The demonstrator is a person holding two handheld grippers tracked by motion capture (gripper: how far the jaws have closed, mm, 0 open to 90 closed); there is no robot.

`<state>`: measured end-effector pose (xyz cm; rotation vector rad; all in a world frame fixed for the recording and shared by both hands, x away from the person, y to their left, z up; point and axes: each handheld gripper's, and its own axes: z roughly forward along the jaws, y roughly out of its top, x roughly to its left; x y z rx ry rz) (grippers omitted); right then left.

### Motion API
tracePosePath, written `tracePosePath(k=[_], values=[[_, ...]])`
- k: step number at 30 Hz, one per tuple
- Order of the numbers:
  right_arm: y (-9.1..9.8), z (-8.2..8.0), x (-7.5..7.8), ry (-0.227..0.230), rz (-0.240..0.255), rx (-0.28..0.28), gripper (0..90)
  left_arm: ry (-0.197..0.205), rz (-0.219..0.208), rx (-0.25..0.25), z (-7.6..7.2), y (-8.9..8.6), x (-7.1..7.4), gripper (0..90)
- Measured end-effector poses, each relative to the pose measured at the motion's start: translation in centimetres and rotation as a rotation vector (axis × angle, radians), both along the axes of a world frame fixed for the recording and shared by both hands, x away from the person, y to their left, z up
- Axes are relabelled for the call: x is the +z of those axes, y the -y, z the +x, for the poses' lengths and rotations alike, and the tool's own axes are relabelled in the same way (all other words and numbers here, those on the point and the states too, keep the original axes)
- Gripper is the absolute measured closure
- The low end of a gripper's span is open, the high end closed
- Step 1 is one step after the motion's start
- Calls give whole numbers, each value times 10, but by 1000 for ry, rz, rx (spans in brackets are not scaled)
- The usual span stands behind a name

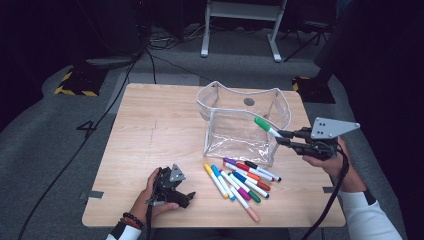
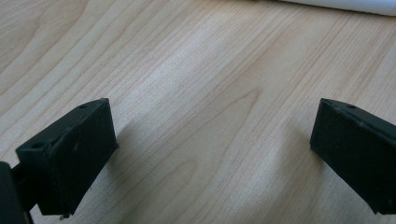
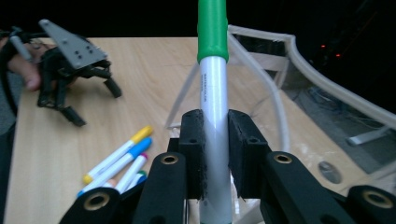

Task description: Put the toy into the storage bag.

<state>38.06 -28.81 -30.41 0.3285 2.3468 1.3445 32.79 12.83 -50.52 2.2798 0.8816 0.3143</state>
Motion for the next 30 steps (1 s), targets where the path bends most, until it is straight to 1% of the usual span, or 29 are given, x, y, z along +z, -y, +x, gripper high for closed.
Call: tracePosePath(k=[2, 5, 9, 13, 15, 17, 18, 20, 22, 25, 30], values=[[1, 9, 8, 2, 6, -22, 770, 1, 2, -2, 0, 0, 0, 4], [-1, 27, 17, -2, -9, -55, 770, 0, 2, -3, 0, 0, 0, 4], [-6, 50, 22, -25, -29, -82, 770, 0, 2, -3, 1, 0, 0, 4], [-17, 68, 24, -49, -59, -94, 770, -1, 3, -4, 1, 0, 0, 4], [-24, 75, 23, -62, -85, -99, 770, -1, 2, -2, 0, 0, 0, 4], [-30, 83, 22, -87, -92, -99, 770, 0, 3, -3, 0, 0, 0, 4], [-33, 87, 21, -90, -103, -99, 770, 0, 2, -3, 0, 0, 0, 4], [-39, 93, 19, -103, -133, -106, 770, -1, 3, -4, 1, 0, 0, 4], [-45, 99, 15, -116, -169, -101, 770, 0, 2, -3, 0, 0, 0, 4], [-50, 107, 10, -143, -196, -94, 770, 0, 2, -3, 0, 0, 0, 4], [-60, 119, -1, -175, -284, -115, 770, 0, 2, -2, 0, 0, 0, 4]])
